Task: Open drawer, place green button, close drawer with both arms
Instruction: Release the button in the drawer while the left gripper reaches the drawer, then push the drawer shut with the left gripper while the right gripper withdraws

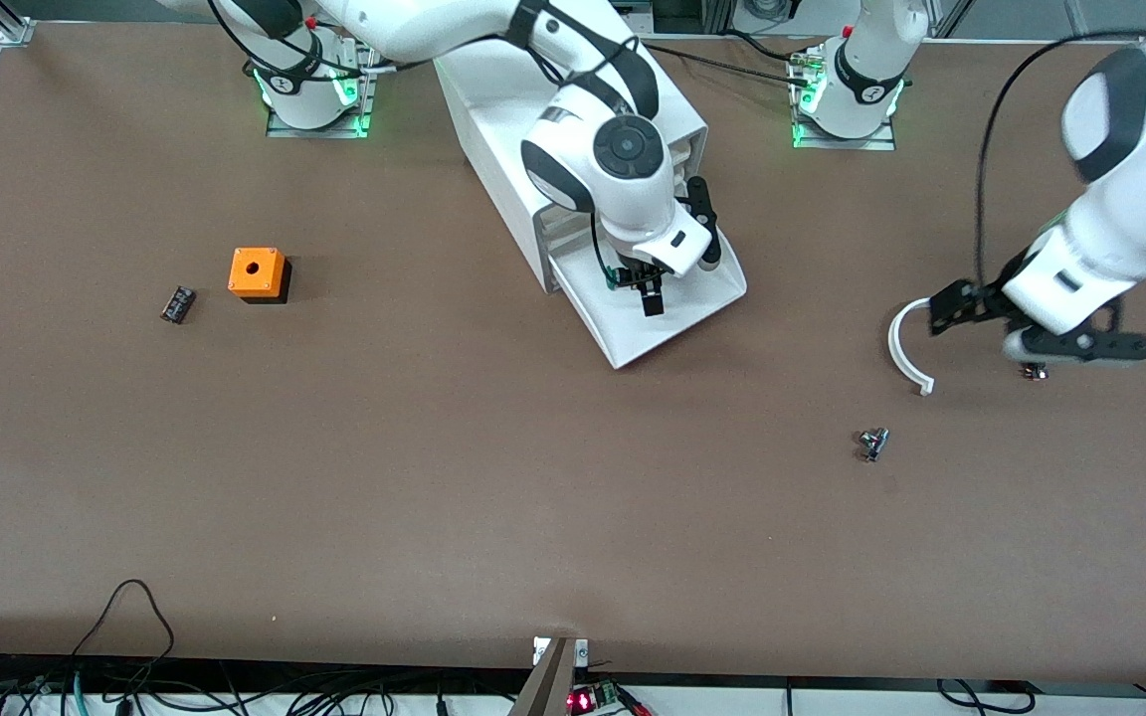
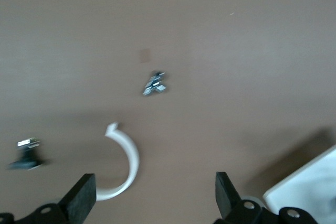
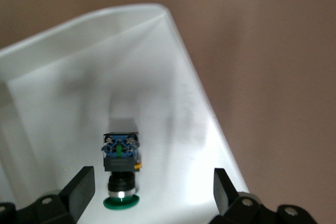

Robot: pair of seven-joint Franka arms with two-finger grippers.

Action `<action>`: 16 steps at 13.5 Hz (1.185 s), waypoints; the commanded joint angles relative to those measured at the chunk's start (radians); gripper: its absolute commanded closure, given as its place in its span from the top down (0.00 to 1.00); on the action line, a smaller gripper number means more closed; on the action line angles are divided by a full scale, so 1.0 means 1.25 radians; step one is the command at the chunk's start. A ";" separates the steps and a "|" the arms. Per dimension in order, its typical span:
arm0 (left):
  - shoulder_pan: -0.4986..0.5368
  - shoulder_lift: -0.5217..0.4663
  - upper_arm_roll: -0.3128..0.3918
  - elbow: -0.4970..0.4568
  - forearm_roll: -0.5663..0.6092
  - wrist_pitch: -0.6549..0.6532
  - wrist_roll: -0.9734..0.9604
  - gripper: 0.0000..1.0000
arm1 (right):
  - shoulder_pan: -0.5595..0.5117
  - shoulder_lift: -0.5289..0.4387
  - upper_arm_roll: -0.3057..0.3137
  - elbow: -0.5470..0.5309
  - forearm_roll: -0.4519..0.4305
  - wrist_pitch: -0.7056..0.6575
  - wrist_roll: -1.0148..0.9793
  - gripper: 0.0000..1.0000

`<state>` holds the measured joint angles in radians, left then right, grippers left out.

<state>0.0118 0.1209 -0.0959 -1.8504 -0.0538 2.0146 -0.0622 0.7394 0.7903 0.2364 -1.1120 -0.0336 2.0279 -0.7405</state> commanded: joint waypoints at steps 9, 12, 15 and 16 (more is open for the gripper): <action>-0.226 0.282 -0.003 -0.079 -0.058 0.348 -0.402 1.00 | -0.108 -0.212 -0.212 -0.109 -0.017 -0.083 0.439 1.00; -0.249 0.296 -0.009 -0.106 -0.077 0.349 -0.415 1.00 | -0.153 -0.246 -0.214 -0.108 -0.016 -0.148 0.681 1.00; -0.249 0.270 -0.070 -0.137 -0.195 0.344 -0.415 1.00 | -0.228 -0.293 -0.214 -0.109 -0.011 -0.274 0.809 1.00; -0.249 0.264 -0.094 -0.150 -0.195 0.341 -0.415 1.00 | -0.236 -0.306 -0.214 -0.109 -0.011 -0.315 0.838 1.00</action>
<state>-0.2950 0.4960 -0.1703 -1.9882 -0.2562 2.4473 -0.5793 0.4850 0.4768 -0.0427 -1.2017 -0.0459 1.7077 0.2184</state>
